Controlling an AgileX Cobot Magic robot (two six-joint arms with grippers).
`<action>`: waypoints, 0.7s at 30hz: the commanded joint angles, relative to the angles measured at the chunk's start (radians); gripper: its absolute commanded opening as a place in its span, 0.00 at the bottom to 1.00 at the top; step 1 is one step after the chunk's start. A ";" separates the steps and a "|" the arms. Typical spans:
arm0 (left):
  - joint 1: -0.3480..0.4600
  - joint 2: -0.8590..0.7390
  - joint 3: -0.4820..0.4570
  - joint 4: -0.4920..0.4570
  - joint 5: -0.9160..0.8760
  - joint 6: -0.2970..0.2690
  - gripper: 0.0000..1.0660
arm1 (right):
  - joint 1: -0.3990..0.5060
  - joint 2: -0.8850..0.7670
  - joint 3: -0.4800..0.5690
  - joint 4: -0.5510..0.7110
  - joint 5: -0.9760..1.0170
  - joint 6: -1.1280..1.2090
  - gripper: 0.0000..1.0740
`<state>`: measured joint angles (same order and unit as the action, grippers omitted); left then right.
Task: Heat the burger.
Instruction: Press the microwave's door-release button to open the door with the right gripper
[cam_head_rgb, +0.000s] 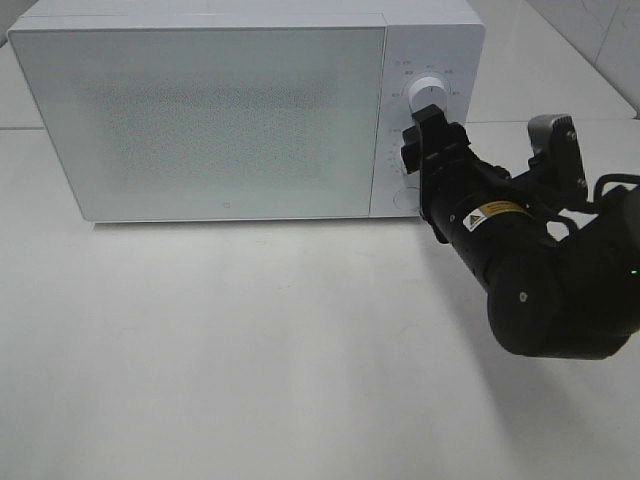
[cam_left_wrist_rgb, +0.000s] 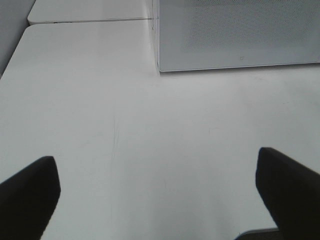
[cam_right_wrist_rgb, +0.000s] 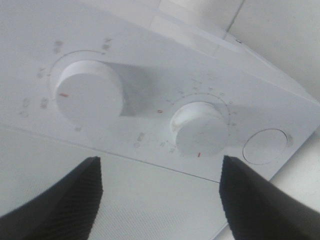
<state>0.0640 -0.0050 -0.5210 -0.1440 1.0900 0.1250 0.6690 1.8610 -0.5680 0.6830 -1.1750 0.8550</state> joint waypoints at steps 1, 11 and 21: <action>-0.002 -0.005 0.003 -0.006 -0.014 -0.001 0.94 | -0.005 -0.078 0.005 -0.055 0.088 -0.231 0.67; -0.002 -0.005 0.003 -0.006 -0.014 -0.001 0.94 | -0.005 -0.227 0.003 -0.034 0.441 -0.730 0.78; -0.002 -0.005 0.003 -0.006 -0.014 -0.001 0.94 | -0.006 -0.311 0.003 -0.034 0.748 -1.146 0.76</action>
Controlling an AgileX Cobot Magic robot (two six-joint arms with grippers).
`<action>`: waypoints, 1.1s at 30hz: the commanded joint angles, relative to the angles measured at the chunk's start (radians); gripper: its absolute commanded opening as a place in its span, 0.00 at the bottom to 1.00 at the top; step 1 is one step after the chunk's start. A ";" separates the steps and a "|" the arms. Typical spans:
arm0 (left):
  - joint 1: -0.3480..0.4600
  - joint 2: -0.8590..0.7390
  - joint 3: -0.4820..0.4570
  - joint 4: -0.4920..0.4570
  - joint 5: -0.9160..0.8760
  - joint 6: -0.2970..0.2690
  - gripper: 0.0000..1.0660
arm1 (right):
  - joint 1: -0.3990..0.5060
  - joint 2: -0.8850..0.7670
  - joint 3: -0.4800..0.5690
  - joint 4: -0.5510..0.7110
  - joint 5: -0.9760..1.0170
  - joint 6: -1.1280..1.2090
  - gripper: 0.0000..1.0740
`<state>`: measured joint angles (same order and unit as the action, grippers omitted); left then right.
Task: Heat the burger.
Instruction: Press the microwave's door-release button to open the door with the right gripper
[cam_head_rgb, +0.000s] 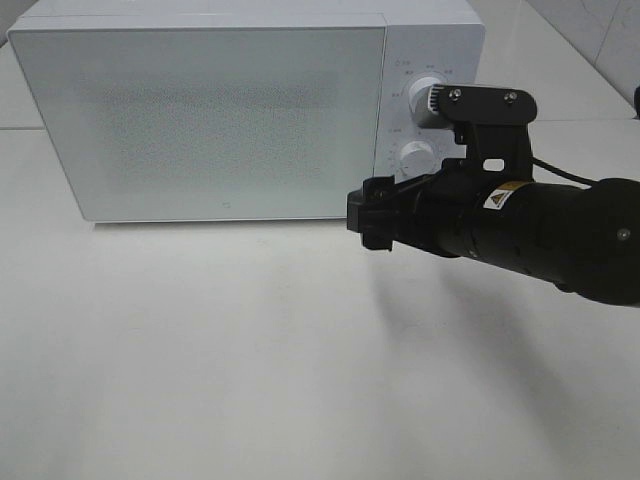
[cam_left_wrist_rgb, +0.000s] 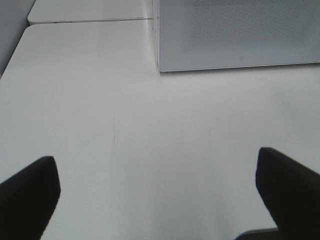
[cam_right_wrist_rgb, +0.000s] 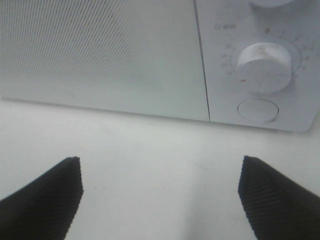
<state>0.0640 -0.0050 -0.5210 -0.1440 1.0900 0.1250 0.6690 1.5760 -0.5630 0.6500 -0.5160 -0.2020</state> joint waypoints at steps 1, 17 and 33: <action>-0.002 -0.005 0.003 -0.006 -0.014 -0.001 0.94 | -0.006 -0.026 -0.002 -0.001 0.089 -0.089 0.76; -0.002 -0.005 0.003 -0.006 -0.014 -0.001 0.94 | -0.226 -0.205 -0.002 -0.245 0.643 -0.150 0.72; -0.002 -0.005 0.003 -0.006 -0.014 -0.001 0.94 | -0.230 -0.471 -0.003 -0.443 1.010 0.091 0.70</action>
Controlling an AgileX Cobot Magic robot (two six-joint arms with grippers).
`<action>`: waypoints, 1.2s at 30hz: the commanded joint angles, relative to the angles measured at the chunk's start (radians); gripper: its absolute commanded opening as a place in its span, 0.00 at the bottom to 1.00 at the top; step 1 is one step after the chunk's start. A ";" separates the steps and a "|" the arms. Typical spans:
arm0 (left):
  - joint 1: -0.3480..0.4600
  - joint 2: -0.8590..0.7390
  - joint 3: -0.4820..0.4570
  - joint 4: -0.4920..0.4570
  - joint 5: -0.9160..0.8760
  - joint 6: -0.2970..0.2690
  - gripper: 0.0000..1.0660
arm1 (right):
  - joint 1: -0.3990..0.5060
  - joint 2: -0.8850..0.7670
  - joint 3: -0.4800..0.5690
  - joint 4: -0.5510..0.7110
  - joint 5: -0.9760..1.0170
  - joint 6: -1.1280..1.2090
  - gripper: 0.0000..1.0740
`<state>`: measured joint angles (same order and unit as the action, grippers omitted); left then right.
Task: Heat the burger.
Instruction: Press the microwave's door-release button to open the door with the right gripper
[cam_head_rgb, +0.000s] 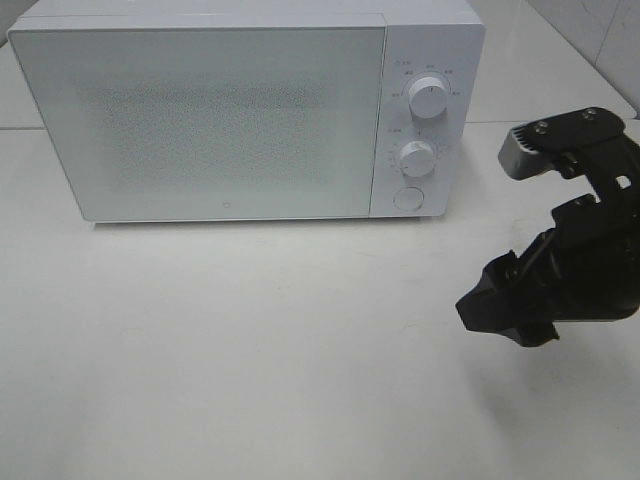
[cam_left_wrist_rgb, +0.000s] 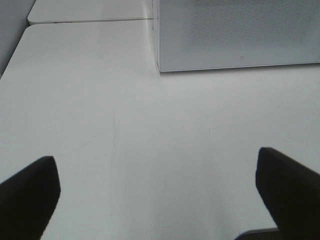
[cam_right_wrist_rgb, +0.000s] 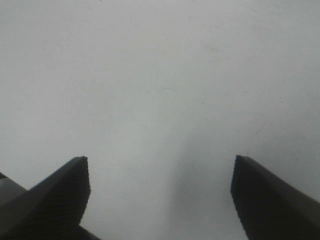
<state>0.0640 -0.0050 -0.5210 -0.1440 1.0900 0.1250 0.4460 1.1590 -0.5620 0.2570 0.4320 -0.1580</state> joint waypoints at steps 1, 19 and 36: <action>-0.002 -0.005 0.003 -0.006 -0.014 -0.001 0.94 | -0.007 -0.077 -0.008 -0.069 0.089 0.064 0.70; -0.002 -0.005 0.003 -0.006 -0.014 -0.001 0.94 | -0.007 -0.480 -0.119 -0.243 0.461 0.184 0.70; -0.002 -0.005 0.003 -0.006 -0.014 -0.001 0.94 | -0.236 -0.940 -0.058 -0.292 0.535 0.207 0.71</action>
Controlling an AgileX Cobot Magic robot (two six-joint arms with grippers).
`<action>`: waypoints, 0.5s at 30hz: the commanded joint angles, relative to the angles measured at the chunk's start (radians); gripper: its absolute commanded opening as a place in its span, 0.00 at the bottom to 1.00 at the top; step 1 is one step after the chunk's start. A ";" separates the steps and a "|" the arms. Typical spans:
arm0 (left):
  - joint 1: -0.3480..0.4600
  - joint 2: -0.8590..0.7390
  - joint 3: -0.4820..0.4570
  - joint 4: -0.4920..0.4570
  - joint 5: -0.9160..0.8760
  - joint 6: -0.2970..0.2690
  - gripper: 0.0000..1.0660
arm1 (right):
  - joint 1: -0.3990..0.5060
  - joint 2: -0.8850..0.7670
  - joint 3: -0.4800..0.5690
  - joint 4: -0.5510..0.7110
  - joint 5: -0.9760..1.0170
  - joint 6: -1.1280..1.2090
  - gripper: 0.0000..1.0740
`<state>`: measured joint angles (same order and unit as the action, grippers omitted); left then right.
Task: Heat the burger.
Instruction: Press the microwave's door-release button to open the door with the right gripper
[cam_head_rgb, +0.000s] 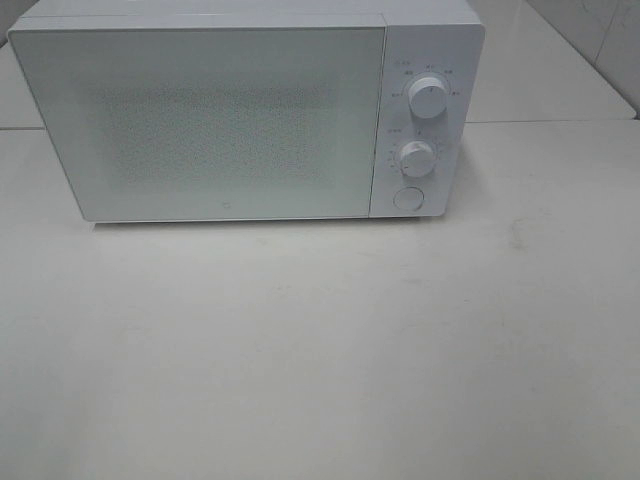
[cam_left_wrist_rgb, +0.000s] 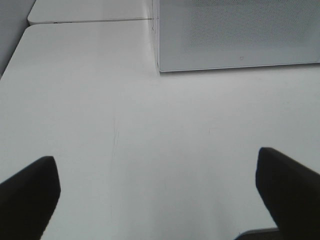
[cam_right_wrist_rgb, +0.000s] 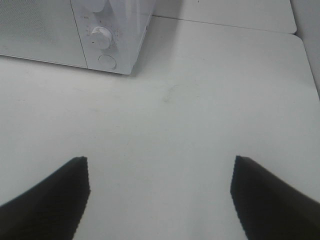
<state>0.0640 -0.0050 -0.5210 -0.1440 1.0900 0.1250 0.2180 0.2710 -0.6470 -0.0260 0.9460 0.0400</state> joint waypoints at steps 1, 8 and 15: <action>-0.002 -0.005 0.003 -0.006 -0.014 -0.001 0.94 | -0.008 -0.052 0.027 -0.009 0.021 0.009 0.71; -0.002 -0.005 0.003 -0.006 -0.014 -0.001 0.94 | -0.008 -0.206 0.124 -0.010 0.017 0.005 0.71; -0.002 -0.005 0.003 -0.006 -0.014 -0.002 0.94 | -0.008 -0.308 0.149 -0.013 0.048 0.005 0.71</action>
<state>0.0640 -0.0050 -0.5210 -0.1440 1.0900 0.1250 0.2170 0.0010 -0.5040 -0.0290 0.9910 0.0410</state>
